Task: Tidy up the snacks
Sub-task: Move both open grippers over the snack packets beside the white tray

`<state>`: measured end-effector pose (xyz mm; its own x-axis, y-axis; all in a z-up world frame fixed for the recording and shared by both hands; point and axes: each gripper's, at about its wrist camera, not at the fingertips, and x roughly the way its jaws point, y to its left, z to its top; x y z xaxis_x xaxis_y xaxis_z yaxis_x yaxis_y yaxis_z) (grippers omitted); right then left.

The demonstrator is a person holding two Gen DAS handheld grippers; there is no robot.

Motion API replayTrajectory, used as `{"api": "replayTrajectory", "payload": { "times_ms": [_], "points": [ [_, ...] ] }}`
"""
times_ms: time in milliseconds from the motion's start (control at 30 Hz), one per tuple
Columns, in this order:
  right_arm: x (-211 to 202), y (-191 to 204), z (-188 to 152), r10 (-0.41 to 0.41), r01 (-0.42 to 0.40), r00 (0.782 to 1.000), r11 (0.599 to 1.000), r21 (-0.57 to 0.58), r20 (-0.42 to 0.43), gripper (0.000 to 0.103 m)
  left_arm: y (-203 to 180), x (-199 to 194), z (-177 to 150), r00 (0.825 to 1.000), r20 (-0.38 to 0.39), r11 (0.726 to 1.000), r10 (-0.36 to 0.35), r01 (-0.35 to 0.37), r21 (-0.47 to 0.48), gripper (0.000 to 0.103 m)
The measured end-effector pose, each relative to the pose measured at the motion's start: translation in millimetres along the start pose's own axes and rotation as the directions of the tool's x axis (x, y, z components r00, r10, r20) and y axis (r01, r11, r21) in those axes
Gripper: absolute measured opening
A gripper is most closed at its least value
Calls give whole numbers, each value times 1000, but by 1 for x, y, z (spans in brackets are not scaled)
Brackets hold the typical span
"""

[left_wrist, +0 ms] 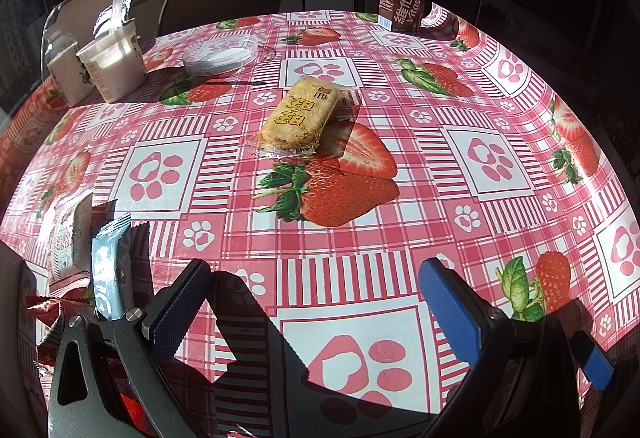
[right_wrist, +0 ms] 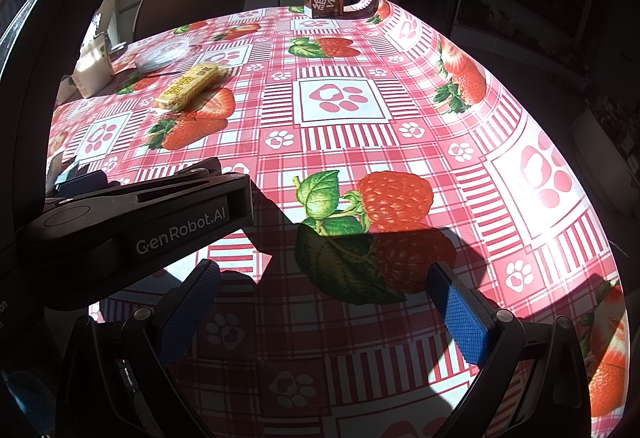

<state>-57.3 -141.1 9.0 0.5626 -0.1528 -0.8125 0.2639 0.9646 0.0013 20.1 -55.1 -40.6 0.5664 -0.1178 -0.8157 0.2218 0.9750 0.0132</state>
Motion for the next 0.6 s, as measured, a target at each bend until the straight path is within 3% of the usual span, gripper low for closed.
{"api": "replayTrajectory", "payload": {
  "times_ms": [167, 267, 333, 400, 500, 600],
  "points": [
    [0, 0, 0, 0, 0, 1000, 1000, 0, 0, 103, 0, 0, 2, 999, -32, 1000, -11, 12, 25, 103],
    [1, -1, 1, 2, -2, 1000, 1000, 0, -16, 103, -1, 6, 16, 986, -165, 998, -23, 31, 50, 103],
    [5, -2, 10, 9, -11, 996, 1000, -13, -88, 103, -2, 9, 22, 969, -247, 996, -27, 46, 72, 103],
    [12, -4, 22, 23, -29, 981, 999, -29, -190, 103, 0, 6, 26, 954, -298, 995, -20, 49, 92, 103],
    [18, -6, 30, 40, -60, 954, 997, -57, -296, 103, 7, -20, 33, 955, -295, 993, -34, 66, 98, 103],
    [21, -10, 33, 54, -86, 900, 995, -55, -432, 103, 27, -58, 34, 962, -268, 990, -51, 84, 113, 103]
  ]
}}
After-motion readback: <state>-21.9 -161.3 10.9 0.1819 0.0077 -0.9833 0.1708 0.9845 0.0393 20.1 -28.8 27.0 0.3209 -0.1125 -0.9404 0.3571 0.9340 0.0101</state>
